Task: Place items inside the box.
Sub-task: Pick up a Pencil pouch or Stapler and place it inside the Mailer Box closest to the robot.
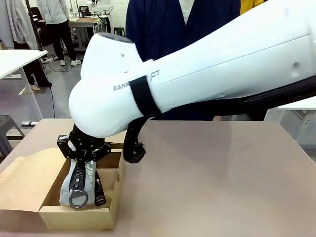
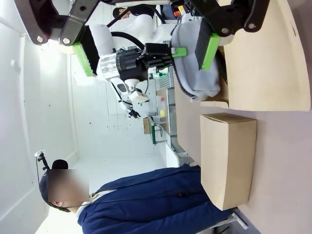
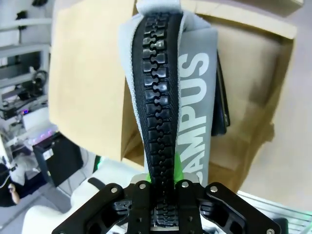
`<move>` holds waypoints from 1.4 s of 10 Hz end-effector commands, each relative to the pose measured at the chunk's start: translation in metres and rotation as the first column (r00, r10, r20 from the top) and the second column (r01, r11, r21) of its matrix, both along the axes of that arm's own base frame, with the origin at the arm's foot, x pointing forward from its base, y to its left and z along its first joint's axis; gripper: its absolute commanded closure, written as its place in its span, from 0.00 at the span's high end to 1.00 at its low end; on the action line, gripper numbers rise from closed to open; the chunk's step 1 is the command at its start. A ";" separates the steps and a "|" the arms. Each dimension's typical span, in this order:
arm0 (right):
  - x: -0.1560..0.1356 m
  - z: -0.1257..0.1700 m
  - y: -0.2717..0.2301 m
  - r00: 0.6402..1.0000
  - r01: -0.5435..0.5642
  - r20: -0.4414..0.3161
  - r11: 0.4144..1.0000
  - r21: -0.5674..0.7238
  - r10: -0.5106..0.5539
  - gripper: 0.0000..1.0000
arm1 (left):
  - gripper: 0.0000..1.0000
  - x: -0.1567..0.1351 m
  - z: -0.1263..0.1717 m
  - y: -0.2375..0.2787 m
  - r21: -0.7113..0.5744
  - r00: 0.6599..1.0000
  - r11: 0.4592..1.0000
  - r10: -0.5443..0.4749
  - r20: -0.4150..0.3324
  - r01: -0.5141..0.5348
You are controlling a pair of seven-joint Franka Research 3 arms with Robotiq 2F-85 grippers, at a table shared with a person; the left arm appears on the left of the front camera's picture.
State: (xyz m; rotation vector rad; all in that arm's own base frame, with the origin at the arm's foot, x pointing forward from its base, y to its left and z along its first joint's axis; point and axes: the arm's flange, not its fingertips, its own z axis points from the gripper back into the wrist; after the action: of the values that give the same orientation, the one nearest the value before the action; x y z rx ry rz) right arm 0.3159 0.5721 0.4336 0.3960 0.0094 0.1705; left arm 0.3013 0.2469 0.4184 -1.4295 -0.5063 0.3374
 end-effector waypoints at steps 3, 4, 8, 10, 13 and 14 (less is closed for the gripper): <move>0.016 -0.028 0.024 0.996 0.015 -0.085 0.998 -0.059 -0.020 0.11 | 1.00 -0.001 0.001 -0.001 0.005 1.000 1.000 -0.011 0.021 0.011; 0.016 -0.035 0.022 0.994 0.019 -0.104 0.998 -0.063 -0.026 0.11 | 1.00 -0.001 0.001 -0.001 0.005 1.000 1.000 -0.011 0.021 0.011; 0.026 -0.053 0.015 0.989 0.016 -0.148 0.998 -0.064 -0.025 0.11 | 1.00 -0.001 0.001 -0.001 0.005 1.000 1.000 -0.011 0.021 0.011; 0.029 -0.057 0.014 0.984 0.009 -0.175 0.998 -0.058 -0.019 0.50 | 1.00 -0.001 0.001 -0.001 0.005 1.000 1.000 -0.011 0.021 0.011; 0.029 -0.057 0.014 0.986 0.001 -0.167 0.998 -0.064 -0.012 1.00 | 1.00 -0.001 0.001 -0.001 0.005 1.000 1.000 -0.011 0.021 0.011; 0.028 -0.057 0.013 0.986 0.001 -0.167 0.998 -0.063 -0.012 1.00 | 1.00 -0.001 0.001 -0.001 0.005 1.000 1.000 -0.011 0.021 0.011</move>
State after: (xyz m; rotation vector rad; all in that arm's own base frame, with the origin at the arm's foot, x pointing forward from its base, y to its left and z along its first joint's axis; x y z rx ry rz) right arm 0.3417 0.5852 0.3746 0.3373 0.1694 0.1070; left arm 0.3013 0.2469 0.4184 -1.4294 -0.5062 0.3374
